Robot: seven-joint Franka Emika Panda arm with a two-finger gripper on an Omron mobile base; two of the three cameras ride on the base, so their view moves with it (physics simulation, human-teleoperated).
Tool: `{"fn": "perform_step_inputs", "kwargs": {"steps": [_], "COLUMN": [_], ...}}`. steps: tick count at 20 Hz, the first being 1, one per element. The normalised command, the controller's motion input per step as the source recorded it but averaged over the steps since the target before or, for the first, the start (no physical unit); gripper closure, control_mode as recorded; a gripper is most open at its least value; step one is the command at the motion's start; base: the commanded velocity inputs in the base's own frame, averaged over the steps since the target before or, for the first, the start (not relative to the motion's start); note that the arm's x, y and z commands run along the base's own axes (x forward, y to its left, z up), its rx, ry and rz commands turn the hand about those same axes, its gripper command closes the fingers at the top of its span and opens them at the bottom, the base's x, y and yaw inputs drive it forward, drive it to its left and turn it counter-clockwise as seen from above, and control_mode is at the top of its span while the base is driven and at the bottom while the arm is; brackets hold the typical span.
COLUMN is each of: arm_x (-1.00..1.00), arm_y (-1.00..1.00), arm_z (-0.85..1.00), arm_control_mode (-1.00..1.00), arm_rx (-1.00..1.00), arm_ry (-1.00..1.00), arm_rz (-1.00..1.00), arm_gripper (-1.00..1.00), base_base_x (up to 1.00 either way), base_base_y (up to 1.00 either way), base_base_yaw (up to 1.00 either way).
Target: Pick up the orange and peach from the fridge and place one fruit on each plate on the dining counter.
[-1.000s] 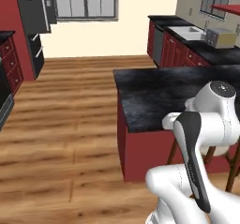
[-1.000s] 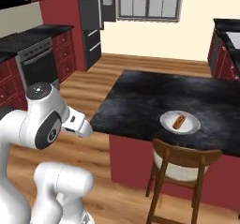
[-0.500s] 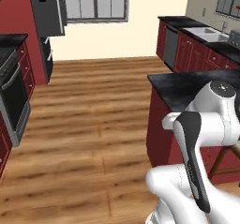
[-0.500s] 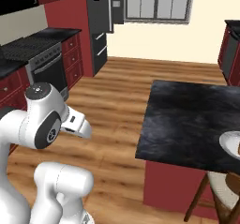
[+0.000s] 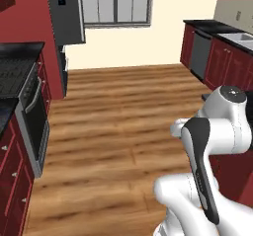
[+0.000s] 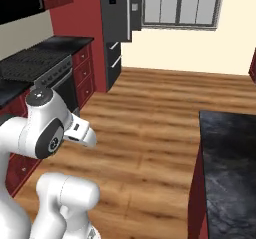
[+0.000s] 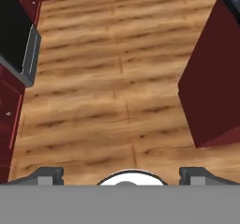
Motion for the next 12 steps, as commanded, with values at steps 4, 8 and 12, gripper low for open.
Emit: {"fn": "perform_step_inputs", "kwargs": {"steps": [4, 8, 12], "arm_x": [0.00, 0.00, 0.00], "arm_y": [0.00, 0.00, 0.00], "arm_z": [0.00, 0.00, 0.00], "arm_control_mode": [1.00, 1.00, 1.00], "arm_rx": [0.00, 0.00, 0.00], "arm_ry": [0.00, 0.00, 0.00], "arm_rz": [0.00, 0.00, 0.00], "arm_gripper": [-1.00, -1.00, -1.00], "base_base_x": [1.00, 1.00, 1.00], "base_base_y": [0.33, 0.07, 0.00], "base_base_yaw": [0.00, 0.00, -0.07]}}
